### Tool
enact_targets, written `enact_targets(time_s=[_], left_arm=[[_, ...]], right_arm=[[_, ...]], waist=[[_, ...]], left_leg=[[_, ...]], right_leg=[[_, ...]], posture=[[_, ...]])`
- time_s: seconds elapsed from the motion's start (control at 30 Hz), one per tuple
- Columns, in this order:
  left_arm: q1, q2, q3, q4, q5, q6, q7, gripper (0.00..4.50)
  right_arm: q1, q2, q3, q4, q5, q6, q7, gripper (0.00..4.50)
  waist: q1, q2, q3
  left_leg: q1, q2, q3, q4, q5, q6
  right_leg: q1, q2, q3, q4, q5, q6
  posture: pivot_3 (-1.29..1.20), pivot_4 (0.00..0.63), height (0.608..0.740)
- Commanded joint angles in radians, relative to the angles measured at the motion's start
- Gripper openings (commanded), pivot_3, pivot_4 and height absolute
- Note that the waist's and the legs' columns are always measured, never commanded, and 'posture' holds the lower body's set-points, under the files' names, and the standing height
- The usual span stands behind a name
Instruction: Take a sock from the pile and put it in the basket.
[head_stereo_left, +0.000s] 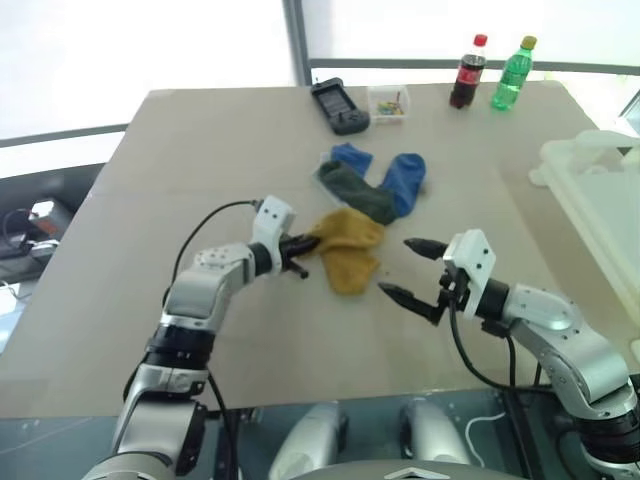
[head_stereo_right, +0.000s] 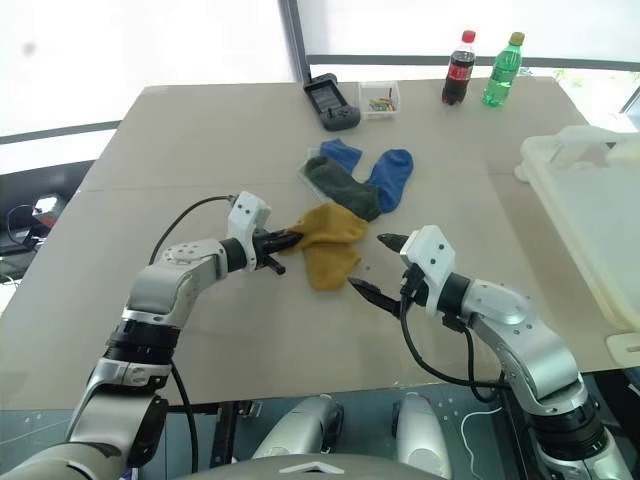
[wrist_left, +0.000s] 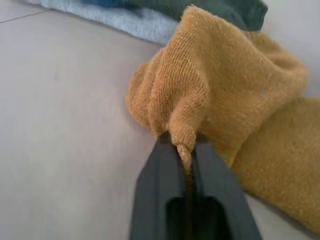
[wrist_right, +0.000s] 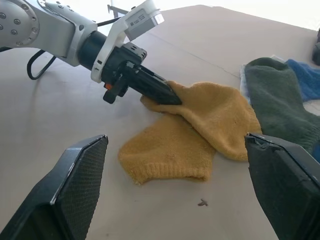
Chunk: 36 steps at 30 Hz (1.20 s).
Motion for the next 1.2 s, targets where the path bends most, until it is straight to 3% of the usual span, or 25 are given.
enact_targets(time_s=[0.03,0.33,0.5,0.7,0.93,1.1,1.13,1.2], left_arm=[[-0.04,-0.005,0.106,-0.077,-0.125,0.049,-0.039,0.04],[0.057,0.18,0.198,-0.278,-0.369,0.312,-0.193,0.04],[0.138,0.256,0.169,-0.247,-0.279,0.263,-0.161,0.04],[0.11,0.176,0.174,-0.172,-0.184,0.21,0.011,0.04],[-0.049,-0.011,0.184,0.019,-0.081,0.122,0.24,0.04],[-0.101,-0.012,0.23,0.059,-0.092,0.103,0.244,0.04],[-0.095,0.002,0.236,0.056,-0.099,0.108,0.224,0.73],[-0.084,0.025,0.242,0.047,-0.099,0.114,0.206,1.4]], right_arm=[[0.016,-0.004,-0.044,-0.056,0.006,-0.005,-0.02,4.5],[0.056,-0.022,-0.082,-0.075,0.013,-0.008,-0.022,4.5],[0.061,-0.028,-0.088,-0.065,0.013,-0.017,-0.008,4.5],[0.062,-0.031,-0.09,-0.048,0.009,-0.031,0.011,4.5],[0.043,-0.029,-0.082,-0.014,-0.004,-0.055,0.03,4.5],[0.037,-0.029,-0.083,-0.004,-0.011,-0.07,0.039,4.5],[0.038,-0.031,-0.085,-0.005,-0.014,-0.078,0.041,4.5],[0.043,-0.034,-0.091,-0.007,-0.016,-0.084,0.044,4.5]], waist=[[-0.002,0.0,0.0],[-0.022,0.0,0.0],[-0.025,0.001,0.0],[-0.006,0.0,0.0],[0.002,-0.001,0.0],[-0.01,-0.001,0.0],[-0.015,-0.001,0.0],[-0.022,-0.001,0.0]], left_leg=[[0.0,0.0,0.0,0.0,0.0,0.0],[0.001,0.0,0.0,-0.001,0.0,0.0],[0.001,0.001,0.0,-0.001,0.0,0.0],[0.001,0.001,0.0,-0.001,0.0,0.0],[0.0,0.0,0.0,0.0,0.0,0.0],[0.0,0.0,0.001,0.0,0.0,0.0],[0.0,0.0,0.001,0.0,0.0,0.0],[-0.001,0.0,0.0,-0.001,0.0,0.0]], right_leg=[[0.0,0.0,0.0,0.0,0.0,0.0],[0.0,0.0,0.001,0.0,0.0,0.0],[0.0,0.001,0.001,0.0,0.0,0.0],[0.0,0.001,0.001,-0.001,0.0,0.0],[0.0,0.0,0.0,0.0,0.0,0.0],[0.0,-0.003,0.001,0.0,0.0,0.0],[0.0,-0.003,0.001,-0.001,0.0,0.0],[-0.001,-0.003,0.001,-0.001,0.0,0.0]], posture=[[0.0,0.15,0.74],[0.0,0.15,0.74],[0.0,0.15,0.74],[0.0,0.15,0.74],[0.0,0.15,0.74],[0.0,0.15,0.74],[0.0,0.15,0.74],[0.0,0.15,0.74]])
